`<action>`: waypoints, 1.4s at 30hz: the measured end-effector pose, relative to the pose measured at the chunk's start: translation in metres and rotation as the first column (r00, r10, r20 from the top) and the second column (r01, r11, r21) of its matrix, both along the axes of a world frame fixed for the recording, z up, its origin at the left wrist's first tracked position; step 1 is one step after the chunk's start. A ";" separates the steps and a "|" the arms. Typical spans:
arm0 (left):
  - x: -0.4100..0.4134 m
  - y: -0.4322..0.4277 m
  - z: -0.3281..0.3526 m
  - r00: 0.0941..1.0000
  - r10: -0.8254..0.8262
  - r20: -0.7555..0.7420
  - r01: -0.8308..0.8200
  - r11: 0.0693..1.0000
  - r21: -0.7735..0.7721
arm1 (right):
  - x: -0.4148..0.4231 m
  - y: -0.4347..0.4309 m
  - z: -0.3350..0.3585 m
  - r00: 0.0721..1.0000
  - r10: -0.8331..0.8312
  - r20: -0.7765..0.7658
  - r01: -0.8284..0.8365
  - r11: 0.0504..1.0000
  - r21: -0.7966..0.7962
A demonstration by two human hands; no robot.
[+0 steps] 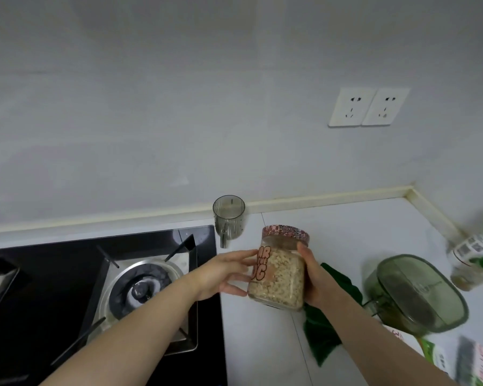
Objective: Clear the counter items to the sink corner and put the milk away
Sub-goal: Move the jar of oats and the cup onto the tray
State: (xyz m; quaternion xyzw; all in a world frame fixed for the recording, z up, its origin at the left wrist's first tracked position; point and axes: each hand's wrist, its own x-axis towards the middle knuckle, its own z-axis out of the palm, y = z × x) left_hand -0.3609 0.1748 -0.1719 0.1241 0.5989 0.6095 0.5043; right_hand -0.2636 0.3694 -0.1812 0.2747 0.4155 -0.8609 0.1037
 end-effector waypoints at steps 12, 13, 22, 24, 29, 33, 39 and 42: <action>-0.051 0.014 -0.028 0.747 0.263 -0.611 -0.552 0.756 -0.350 | -0.049 0.008 -0.002 0.962 -0.089 -0.258 0.009 0.955 -0.297; -0.054 0.018 -0.028 0.747 0.303 -0.592 -0.571 0.748 -0.338 | -0.051 0.007 -0.001 0.962 -0.092 -0.258 0.011 0.954 -0.300; -0.074 0.033 -0.028 0.794 0.253 -0.552 -0.485 0.811 -0.327 | -0.060 0.004 0.005 0.983 -0.047 -0.176 -0.003 0.963 -0.271; -0.074 0.032 -0.029 0.791 0.255 -0.557 -0.489 0.811 -0.323 | -0.059 0.004 0.000 0.983 -0.033 -0.180 -0.013 0.968 -0.249; -0.059 0.027 -0.021 0.802 0.234 -0.549 -0.450 0.841 -0.299 | -0.051 0.007 -0.004 0.975 -0.045 -0.217 -0.016 0.962 -0.272; -0.044 0.020 -0.015 0.769 0.142 -0.623 -0.414 0.854 -0.316 | -0.042 0.006 0.008 0.967 -0.032 -0.254 -0.042 0.959 -0.280; -0.022 0.002 0.010 0.613 -0.008 -0.790 -0.474 0.797 -0.375 | -0.022 -0.004 0.028 0.947 -0.082 -0.311 0.017 0.978 -0.208; -0.009 -0.007 0.019 0.567 0.048 -0.823 -0.500 0.813 -0.297 | -0.015 -0.013 0.039 0.953 -0.094 -0.288 0.047 0.985 -0.164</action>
